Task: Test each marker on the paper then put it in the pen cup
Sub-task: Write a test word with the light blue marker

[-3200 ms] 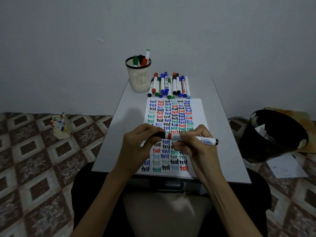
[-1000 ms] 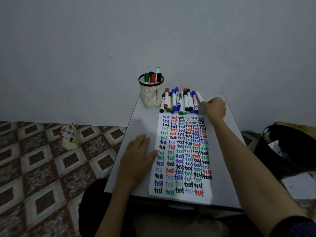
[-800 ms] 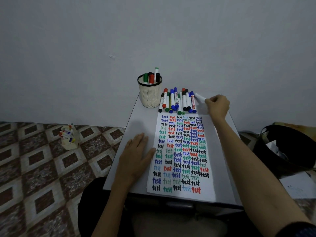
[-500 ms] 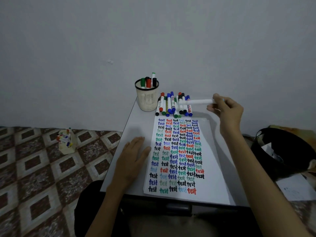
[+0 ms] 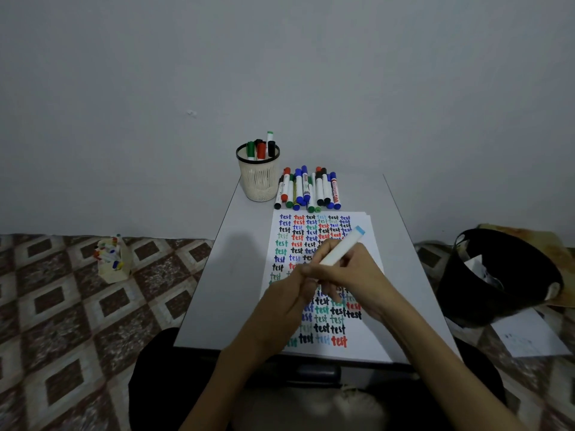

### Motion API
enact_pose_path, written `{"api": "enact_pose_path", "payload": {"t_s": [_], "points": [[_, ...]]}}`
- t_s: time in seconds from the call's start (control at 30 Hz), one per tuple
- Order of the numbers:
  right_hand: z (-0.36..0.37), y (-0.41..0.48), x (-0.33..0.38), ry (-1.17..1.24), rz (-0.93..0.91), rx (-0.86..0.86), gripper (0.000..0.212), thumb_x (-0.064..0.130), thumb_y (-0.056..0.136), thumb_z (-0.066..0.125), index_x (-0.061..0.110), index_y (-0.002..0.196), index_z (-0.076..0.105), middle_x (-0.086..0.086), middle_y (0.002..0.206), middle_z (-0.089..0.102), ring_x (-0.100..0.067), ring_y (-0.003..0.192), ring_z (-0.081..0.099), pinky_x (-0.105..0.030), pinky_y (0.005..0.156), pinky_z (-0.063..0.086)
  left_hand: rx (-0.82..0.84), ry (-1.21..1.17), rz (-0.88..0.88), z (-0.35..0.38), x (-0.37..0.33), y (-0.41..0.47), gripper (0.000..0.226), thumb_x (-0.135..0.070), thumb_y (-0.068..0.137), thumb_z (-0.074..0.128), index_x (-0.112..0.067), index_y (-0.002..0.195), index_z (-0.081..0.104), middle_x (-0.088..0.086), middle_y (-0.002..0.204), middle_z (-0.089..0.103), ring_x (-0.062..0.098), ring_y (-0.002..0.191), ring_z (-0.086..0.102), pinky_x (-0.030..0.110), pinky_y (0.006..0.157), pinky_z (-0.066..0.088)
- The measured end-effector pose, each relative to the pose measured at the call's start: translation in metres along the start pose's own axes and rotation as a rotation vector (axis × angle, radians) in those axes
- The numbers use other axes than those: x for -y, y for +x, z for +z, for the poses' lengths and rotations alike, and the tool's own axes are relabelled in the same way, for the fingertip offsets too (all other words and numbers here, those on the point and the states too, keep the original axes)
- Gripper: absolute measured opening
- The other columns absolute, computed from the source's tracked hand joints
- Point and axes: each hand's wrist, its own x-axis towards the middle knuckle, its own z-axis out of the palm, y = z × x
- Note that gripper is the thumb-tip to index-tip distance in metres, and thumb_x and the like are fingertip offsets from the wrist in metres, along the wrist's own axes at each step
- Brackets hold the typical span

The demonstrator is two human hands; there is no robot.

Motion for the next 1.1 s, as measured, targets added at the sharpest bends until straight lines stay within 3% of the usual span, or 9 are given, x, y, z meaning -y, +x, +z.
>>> {"api": "enact_pose_path", "payload": {"t_s": [0.17, 0.33, 0.47, 0.53, 0.63, 0.7, 0.77, 0.93, 1.1], "points": [[-0.001, -0.003, -0.003, 0.056, 0.027, 0.02, 0.012, 0.0, 0.078, 0.073, -0.003, 0.077, 0.061, -0.019, 0.063, 0.061, -0.018, 0.041, 0.051, -0.021, 0.036, 0.04, -0.024, -0.132, -0.034, 0.012, 0.0, -0.009, 0.025, -0.04, 0.096, 0.033, -0.045, 0.119, 0.044, -0.006, 0.056, 0.047, 0.005, 0.048, 0.041, 0.029, 0.046, 0.037], [-0.009, -0.004, 0.002, 0.023, -0.001, 0.105, 0.012, -0.001, 0.079, 0.073, -0.001, 0.076, 0.061, -0.022, 0.065, 0.057, -0.021, 0.043, 0.046, -0.021, 0.038, 0.038, -0.033, -0.202, -0.016, 0.014, -0.002, -0.014, 0.022, -0.042, 0.096, 0.041, -0.042, 0.115, 0.05, -0.01, 0.06, 0.054, 0.003, 0.05, 0.046, 0.017, 0.047, 0.038], [-0.021, -0.008, 0.004, 0.111, -0.096, -0.086, 0.01, 0.004, 0.077, 0.071, 0.001, 0.077, 0.061, -0.024, 0.067, 0.06, -0.015, 0.039, 0.045, -0.019, 0.037, 0.037, -0.075, 0.033, 0.011, -0.006, 0.004, -0.008, 0.029, -0.059, 0.092, 0.032, -0.044, 0.11, 0.051, -0.007, 0.072, 0.059, 0.01, 0.06, 0.058, 0.027, 0.053, 0.05], [-0.031, -0.013, 0.001, 0.239, -0.138, -0.224, 0.009, 0.004, 0.078, 0.066, 0.004, 0.085, 0.062, -0.017, 0.07, 0.064, -0.015, 0.045, 0.053, -0.02, 0.039, 0.043, -0.138, 0.184, -0.009, -0.02, 0.019, -0.006, 0.031, -0.057, 0.092, 0.031, -0.043, 0.112, 0.05, -0.014, 0.087, 0.058, 0.005, 0.076, 0.057, 0.024, 0.064, 0.049], [-0.035, -0.027, -0.013, 0.296, -0.078, -0.294, 0.013, 0.003, 0.085, 0.059, -0.001, 0.096, 0.062, -0.019, 0.091, 0.07, -0.026, 0.075, 0.069, -0.026, 0.051, 0.056, -0.108, 0.405, 0.004, -0.034, 0.049, -0.01, 0.036, -0.044, 0.093, 0.034, -0.029, 0.118, 0.054, -0.011, 0.108, 0.054, 0.006, 0.096, 0.05, 0.036, 0.083, 0.045], [-0.031, -0.037, -0.029, 0.306, -0.032, -0.277, 0.007, -0.001, 0.088, 0.057, -0.003, 0.093, 0.062, -0.022, 0.105, 0.069, -0.032, 0.091, 0.069, -0.03, 0.057, 0.059, -0.035, 0.525, 0.012, -0.033, 0.064, -0.015, 0.038, -0.044, 0.093, 0.034, -0.026, 0.12, 0.055, -0.007, 0.123, 0.052, 0.012, 0.111, 0.048, 0.04, 0.095, 0.039], [-0.028, -0.044, -0.04, 0.317, -0.013, -0.271, 0.004, -0.005, 0.084, 0.061, -0.002, 0.085, 0.06, -0.019, 0.106, 0.069, -0.035, 0.096, 0.068, -0.031, 0.058, 0.059, -0.012, 0.574, 0.015, -0.03, 0.068, -0.021, 0.04, -0.045, 0.094, 0.032, -0.028, 0.121, 0.055, -0.007, 0.13, 0.049, 0.012, 0.122, 0.044, 0.034, 0.103, 0.029], [-0.025, -0.047, -0.053, 0.26, -0.055, -0.343, 0.022, -0.013, 0.077, 0.065, 0.003, 0.068, 0.053, -0.018, 0.067, 0.058, -0.024, 0.048, 0.053, -0.026, 0.041, 0.046, -0.026, 0.548, -0.001, -0.03, 0.065, -0.023, 0.042, -0.048, 0.093, 0.032, -0.029, 0.122, 0.055, -0.008, 0.131, 0.049, 0.01, 0.123, 0.042, 0.03, 0.105, 0.025], [-0.029, -0.042, -0.053, 0.223, -0.062, -0.344, 0.024, -0.013, 0.081, 0.064, 0.002, 0.069, 0.049, -0.019, 0.068, 0.057, -0.027, 0.05, 0.054, -0.028, 0.043, 0.046, -0.031, 0.548, -0.016, -0.029, 0.066, -0.023, 0.043, -0.048, 0.093, 0.033, -0.028, 0.123, 0.056, -0.008, 0.131, 0.049, 0.011, 0.122, 0.043, 0.029, 0.104, 0.025]]}}
